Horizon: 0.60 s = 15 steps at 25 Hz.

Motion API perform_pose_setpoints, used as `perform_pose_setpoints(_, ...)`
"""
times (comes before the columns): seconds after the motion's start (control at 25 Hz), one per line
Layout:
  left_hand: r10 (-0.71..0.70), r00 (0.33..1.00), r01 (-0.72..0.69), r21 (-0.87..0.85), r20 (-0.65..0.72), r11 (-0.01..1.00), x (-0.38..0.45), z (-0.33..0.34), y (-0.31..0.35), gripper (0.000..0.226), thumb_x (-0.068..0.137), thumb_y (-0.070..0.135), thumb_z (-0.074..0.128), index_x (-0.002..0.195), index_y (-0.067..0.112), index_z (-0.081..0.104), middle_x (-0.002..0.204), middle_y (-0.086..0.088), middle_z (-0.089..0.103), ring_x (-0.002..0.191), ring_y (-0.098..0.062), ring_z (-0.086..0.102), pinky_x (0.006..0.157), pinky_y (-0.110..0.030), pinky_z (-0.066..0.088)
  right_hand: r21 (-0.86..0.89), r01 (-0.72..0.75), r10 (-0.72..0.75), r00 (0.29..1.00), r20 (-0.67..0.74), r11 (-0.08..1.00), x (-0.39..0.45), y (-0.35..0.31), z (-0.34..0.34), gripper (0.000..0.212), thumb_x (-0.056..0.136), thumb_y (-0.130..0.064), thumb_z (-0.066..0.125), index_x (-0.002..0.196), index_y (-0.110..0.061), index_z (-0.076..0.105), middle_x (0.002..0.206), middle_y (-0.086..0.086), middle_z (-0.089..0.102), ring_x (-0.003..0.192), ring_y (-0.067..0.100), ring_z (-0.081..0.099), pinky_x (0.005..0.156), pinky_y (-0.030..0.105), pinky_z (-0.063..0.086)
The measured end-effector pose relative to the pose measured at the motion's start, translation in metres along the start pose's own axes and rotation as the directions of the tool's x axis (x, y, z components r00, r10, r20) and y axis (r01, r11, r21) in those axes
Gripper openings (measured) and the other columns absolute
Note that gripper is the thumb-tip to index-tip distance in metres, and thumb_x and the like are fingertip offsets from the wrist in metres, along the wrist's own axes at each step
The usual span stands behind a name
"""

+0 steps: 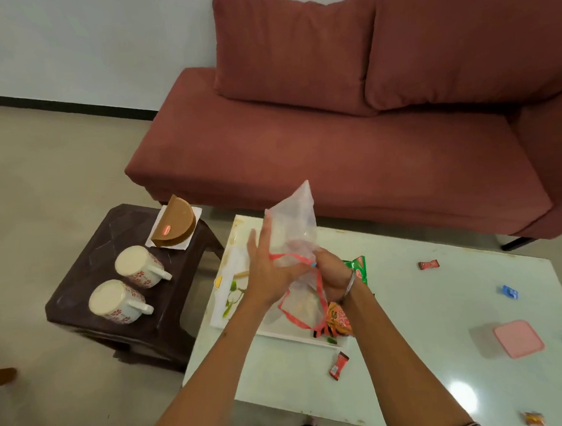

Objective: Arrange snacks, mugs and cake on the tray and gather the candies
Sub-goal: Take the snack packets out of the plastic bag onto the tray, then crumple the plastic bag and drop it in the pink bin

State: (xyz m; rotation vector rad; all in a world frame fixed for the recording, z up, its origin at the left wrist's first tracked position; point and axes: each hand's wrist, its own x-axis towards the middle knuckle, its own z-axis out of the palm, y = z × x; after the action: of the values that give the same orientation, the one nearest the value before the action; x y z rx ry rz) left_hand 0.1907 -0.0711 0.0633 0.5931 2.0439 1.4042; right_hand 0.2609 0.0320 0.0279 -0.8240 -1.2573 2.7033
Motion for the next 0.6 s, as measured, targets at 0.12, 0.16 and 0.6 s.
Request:
perform_pose_setpoints(0.12, 0.07, 0.997, -0.066, -0.116, 0.035, 0.991, -0.006, 0.006, -0.006, 0.032, 0.077, 0.015, 0.069, 0.089, 0.042, 0.057, 0.085, 0.018, 0.063, 0.079, -0.003, 0.061, 0.067, -0.01, 0.052, -0.119, 0.029, -0.058, 0.969, -0.241, 0.992, -0.012, -0.001, 0.001, 0.018, 0.085, -0.002, 0.052, 0.088, -0.007, 0.069, 0.089, 0.014, 0.067, 0.082, 0.027, 0.067, 0.074, 0.038, 0.058)
perform_pose_setpoints(0.16, 0.092, 0.996, -0.093, -0.081, -0.015, 0.992, -0.009, 0.008, -0.005, 0.025, 0.082, 0.014, 0.063, 0.081, 0.039, 0.058, 0.078, 0.021, 0.06, 0.075, 0.0, 0.058, 0.06, -0.006, 0.047, -0.208, 0.032, -0.113, 0.913, -0.391, 0.978, -0.018, -0.004, 0.004, 0.01, 0.083, -0.003, 0.057, 0.086, -0.007, 0.066, 0.087, 0.014, 0.065, 0.083, 0.03, 0.065, 0.072, 0.039, 0.057)
perform_pose_setpoints(0.6, 0.272, 0.952, -0.215, -0.328, 0.142, 0.92, -0.063, 0.045, 0.019, 0.033, 0.07, 0.041, 0.043, 0.048, 0.019, 0.032, 0.05, 0.003, 0.033, 0.05, -0.009, 0.029, 0.05, -0.026, 0.024, 0.21, 0.181, -0.089, 0.919, -0.384, 0.961, -0.132, 0.007, 0.012, 0.028, 0.097, -0.022, 0.037, 0.1, -0.008, 0.061, 0.086, 0.007, 0.072, 0.075, 0.017, 0.069, 0.069, 0.028, 0.058)
